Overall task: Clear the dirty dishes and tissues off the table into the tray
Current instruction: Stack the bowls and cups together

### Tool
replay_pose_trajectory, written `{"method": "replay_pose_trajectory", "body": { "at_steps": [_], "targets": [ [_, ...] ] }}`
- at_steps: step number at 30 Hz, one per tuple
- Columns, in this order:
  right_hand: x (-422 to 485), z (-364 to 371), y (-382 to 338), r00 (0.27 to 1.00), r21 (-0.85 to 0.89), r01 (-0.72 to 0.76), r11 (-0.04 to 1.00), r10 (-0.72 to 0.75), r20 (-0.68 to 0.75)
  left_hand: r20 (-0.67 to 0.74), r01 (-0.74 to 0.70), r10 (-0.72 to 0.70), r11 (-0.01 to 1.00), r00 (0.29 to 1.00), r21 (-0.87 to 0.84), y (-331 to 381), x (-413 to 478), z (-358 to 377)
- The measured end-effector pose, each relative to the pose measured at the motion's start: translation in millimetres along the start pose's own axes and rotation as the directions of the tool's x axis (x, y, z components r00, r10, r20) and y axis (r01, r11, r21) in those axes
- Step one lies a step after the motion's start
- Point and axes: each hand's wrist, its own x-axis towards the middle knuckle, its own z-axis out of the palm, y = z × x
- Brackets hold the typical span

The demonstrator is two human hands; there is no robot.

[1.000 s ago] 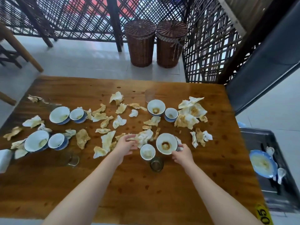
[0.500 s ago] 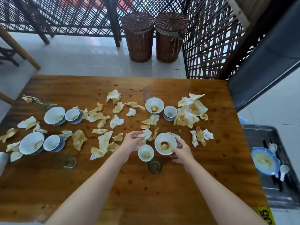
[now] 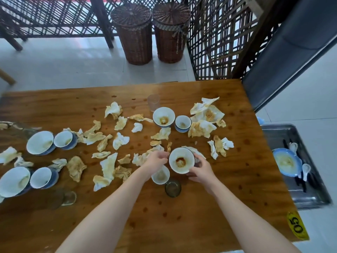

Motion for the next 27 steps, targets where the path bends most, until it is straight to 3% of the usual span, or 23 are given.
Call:
{"method": "replay_pose_trajectory", "body": {
  "at_steps": [4, 14, 20, 27],
  "targets": [
    [-1.0, 2.8, -3.3, 1.000, 0.055, 0.025, 0.998, -0.024, -0.015, 0.021, -0.005, 0.005, 1.000, 1.000, -0.019, 0.6, 3.8, -4.5],
    [23.6, 25.2, -59.1, 0.992, 0.057, 0.124, 0.991, -0.124, -0.005, -0.076, -0.087, 0.065, 0.936, 0.995, -0.341, 21.1, 4.6, -51.3],
    [53.7, 46.7, -105.8, 0.980, 0.054, 0.190, 0.980, -0.193, 0.050, -0.142, -0.142, 0.087, 0.887, 0.986, -0.440, 30.1, 25.3, -80.8],
    [90.5, 56.5, -130.5, 0.968, -0.118, 0.252, 0.961, -0.249, 0.034, -0.140, -0.109, 0.050, 0.886, 0.989, -0.451, 39.7, 56.5, -96.4]
  ]
}}
